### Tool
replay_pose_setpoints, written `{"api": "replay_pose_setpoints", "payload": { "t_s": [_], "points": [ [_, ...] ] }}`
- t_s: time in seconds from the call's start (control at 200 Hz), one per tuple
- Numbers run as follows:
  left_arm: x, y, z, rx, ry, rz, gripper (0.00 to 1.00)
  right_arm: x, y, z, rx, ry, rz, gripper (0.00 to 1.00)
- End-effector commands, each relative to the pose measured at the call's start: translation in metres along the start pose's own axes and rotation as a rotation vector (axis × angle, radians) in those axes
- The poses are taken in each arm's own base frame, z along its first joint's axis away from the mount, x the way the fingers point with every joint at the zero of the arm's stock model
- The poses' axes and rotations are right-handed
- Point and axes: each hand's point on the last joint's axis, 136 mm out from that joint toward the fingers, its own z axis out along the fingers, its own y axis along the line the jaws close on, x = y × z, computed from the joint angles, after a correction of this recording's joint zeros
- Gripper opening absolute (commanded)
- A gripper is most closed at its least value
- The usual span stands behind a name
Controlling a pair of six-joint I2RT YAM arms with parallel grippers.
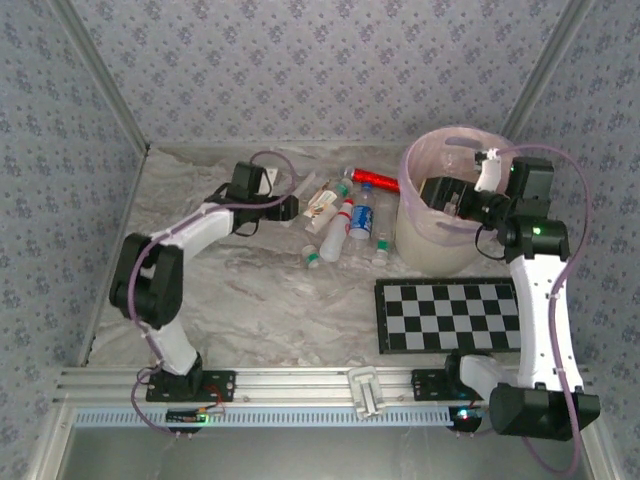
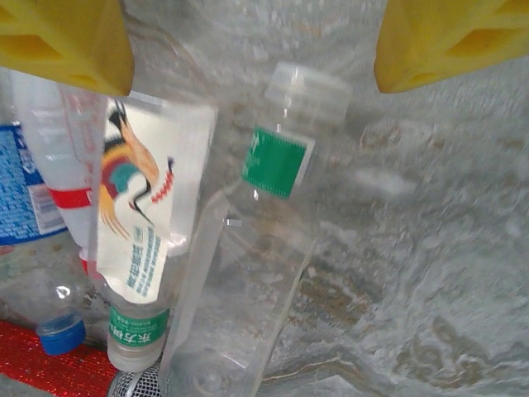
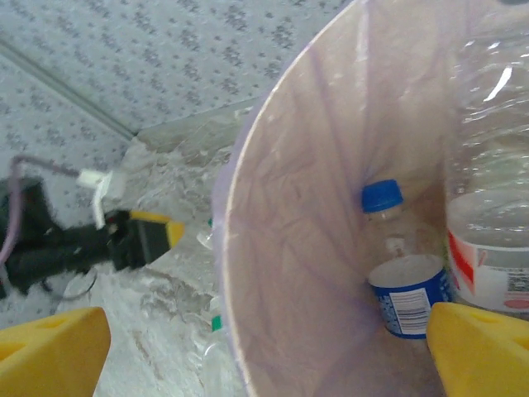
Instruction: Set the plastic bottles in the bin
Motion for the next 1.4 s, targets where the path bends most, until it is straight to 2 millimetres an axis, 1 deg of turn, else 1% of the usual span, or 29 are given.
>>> {"api": "replay_pose_setpoints", "payload": {
  "t_s": [0.0, 0.05, 0.105, 0.165, 0.29, 0.46, 0.595, 0.7, 0.77, 0.825, 0.94, 0.984, 1.074, 1.149, 1.209, 1.239, 1.269, 1.329, 1.394],
  "points": [
    [-0.010, -0.011, 0.013, 0.050, 0.037, 0.052, 0.79, 0.011, 0.024, -0.013, -0.112, -0.008, -0.015, 1.00],
    [-0.010, -0.005, 0.023, 0.022, 0.059, 0.058, 0.78, 0.011, 0.026, -0.017, -0.108, -0.022, -0.029, 1.00],
    [-0.008, -0.001, 0.031, 0.004, 0.083, 0.062, 0.76, 0.010, 0.023, -0.021, -0.073, -0.034, -0.046, 1.00],
    [-0.004, 0.003, 0.038, -0.006, 0.103, 0.063, 0.70, 0.010, 0.020, -0.026, -0.038, -0.033, -0.062, 1.00],
    [0.006, 0.013, 0.049, -0.041, 0.130, 0.061, 0.60, 0.007, 0.016, -0.030, -0.009, -0.031, -0.059, 1.00],
    [0.020, 0.021, 0.065, -0.056, 0.176, 0.039, 0.59, 0.007, 0.016, -0.034, 0.004, -0.039, -0.052, 1.00],
    [0.031, 0.022, 0.072, -0.049, 0.196, 0.027, 0.61, 0.002, 0.023, -0.041, -0.004, -0.068, -0.056, 0.99],
    [0.036, 0.026, 0.074, -0.056, 0.201, 0.027, 0.49, -0.003, 0.029, -0.047, -0.016, -0.089, -0.060, 0.99],
    [0.035, 0.026, 0.073, -0.062, 0.190, 0.026, 0.42, -0.005, 0.033, -0.049, -0.027, -0.097, -0.063, 0.99],
    [0.032, 0.025, 0.070, -0.061, 0.179, 0.025, 0.39, -0.006, 0.036, -0.050, -0.035, -0.099, -0.063, 0.99],
    [0.027, 0.023, 0.065, -0.060, 0.160, 0.032, 0.36, -0.009, 0.037, -0.051, -0.041, -0.111, -0.058, 0.99],
    [0.026, 0.023, 0.063, -0.060, 0.158, 0.034, 0.32, -0.011, 0.037, -0.051, -0.035, -0.119, -0.052, 0.98],
    [0.021, 0.021, 0.060, -0.061, 0.147, 0.037, 0.31, -0.013, 0.036, -0.054, -0.019, -0.129, -0.045, 0.98],
    [0.012, 0.018, 0.050, -0.063, 0.120, 0.037, 0.31, -0.012, 0.034, -0.056, 0.004, -0.134, -0.044, 0.98],
    [-0.001, 0.011, 0.031, -0.056, 0.071, 0.046, 0.30, -0.009, 0.033, -0.059, 0.026, -0.131, -0.054, 0.98],
    [-0.008, 0.009, 0.020, -0.058, 0.042, 0.051, 0.29, -0.008, 0.036, -0.061, 0.022, -0.134, -0.065, 0.98],
    [-0.013, 0.005, 0.008, -0.057, 0.016, 0.059, 0.26, -0.007, 0.041, -0.064, 0.007, -0.140, -0.078, 0.98],
    [-0.024, -0.002, -0.017, -0.054, -0.036, 0.074, 0.25, -0.009, 0.056, -0.068, -0.049, -0.166, -0.105, 0.98],
    [-0.029, -0.009, -0.042, -0.050, -0.077, 0.090, 0.21, -0.009, 0.072, -0.069, -0.127, -0.178, -0.131, 0.98]
  ]
}}
